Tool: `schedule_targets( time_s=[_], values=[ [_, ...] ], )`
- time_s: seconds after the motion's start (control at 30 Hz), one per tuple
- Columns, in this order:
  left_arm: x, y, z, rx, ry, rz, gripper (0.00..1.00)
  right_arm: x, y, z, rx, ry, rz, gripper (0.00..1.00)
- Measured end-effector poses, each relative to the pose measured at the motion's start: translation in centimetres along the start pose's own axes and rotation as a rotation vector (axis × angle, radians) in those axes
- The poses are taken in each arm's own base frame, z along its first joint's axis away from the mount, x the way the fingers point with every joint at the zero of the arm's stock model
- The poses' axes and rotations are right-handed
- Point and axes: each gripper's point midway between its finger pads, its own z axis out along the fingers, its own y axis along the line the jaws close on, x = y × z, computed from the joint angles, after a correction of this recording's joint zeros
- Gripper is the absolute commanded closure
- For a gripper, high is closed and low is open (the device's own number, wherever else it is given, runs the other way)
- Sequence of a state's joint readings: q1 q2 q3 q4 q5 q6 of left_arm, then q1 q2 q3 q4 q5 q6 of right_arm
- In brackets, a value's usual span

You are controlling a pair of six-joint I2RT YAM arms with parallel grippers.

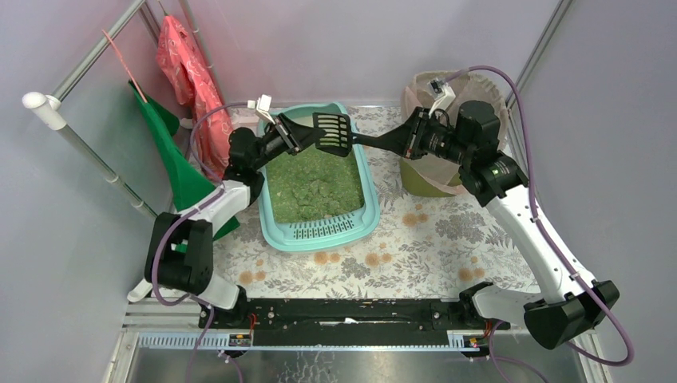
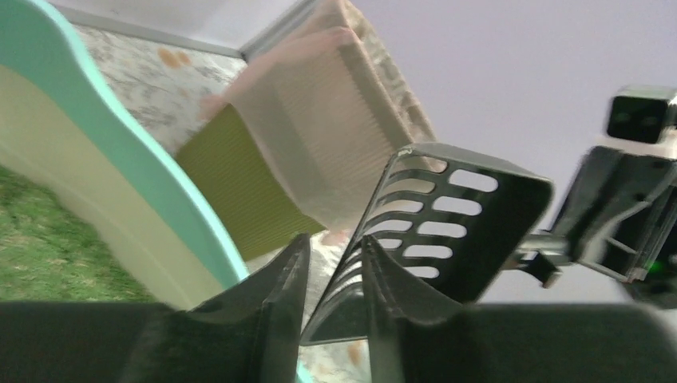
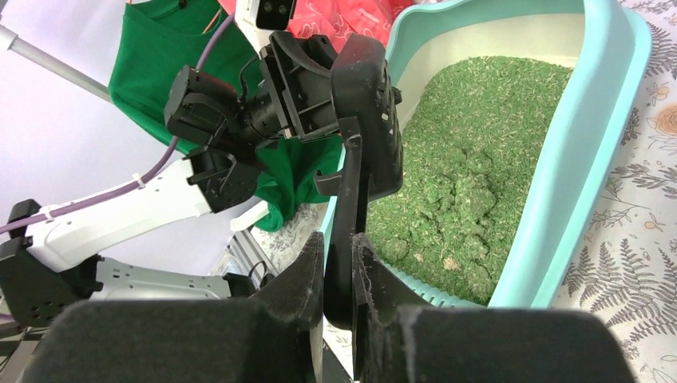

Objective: Clean the litter box

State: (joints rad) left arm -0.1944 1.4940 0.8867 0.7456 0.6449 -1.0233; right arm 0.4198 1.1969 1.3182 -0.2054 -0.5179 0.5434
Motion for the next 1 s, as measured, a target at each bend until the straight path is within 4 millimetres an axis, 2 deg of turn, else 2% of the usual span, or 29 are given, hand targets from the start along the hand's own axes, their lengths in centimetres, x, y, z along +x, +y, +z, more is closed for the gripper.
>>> schedule_targets(
  time_s=[0.07,0.17,0.4,0.57,0.63,0.73,0.9,1.0],
  values=[
    [0.2,-0.4,0.1,0.045,0.007,-0.019,0.77,0.1,0.0,0.0,-0.004,0.004,0.006,1.0],
    [0.2,-0.9,0.3,0.128,0.01,-0.056,1.0,0.0,-0.1,0.0,-0.005,0.004,0.011,1.0],
    [1.3,0.5,0.3,0.266,0.033,-0.21,1.0,0.1,-0.9,0.3,0.011,0.006,0.034,1.0],
    [1.6,0.6,-0.2,0.268,0.02,-0.269,1.0,0.2,-1.2,0.4,0.019,0.006,0.044,0.49],
    [1.7,0.6,-0.4,0.257,0.002,-0.298,1.0,0.0,-1.0,0.6,0.005,-0.007,0.039,0.4],
    [1.5,0.2,-0.8,0.238,-0.04,-0.322,1.0,0.3,-1.0,0.8,-0.008,-0.019,0.031,0.36],
    [0.2,-1.4,-0.9,0.225,-0.108,-0.319,1.0,0.5,-1.7,1.1,-0.004,-0.043,0.023,0.36],
    [0.1,-2.1,-0.7,0.218,-0.121,-0.305,1.0,0.5,-2.1,1.4,-0.001,-0.062,0.02,0.37]
  ],
)
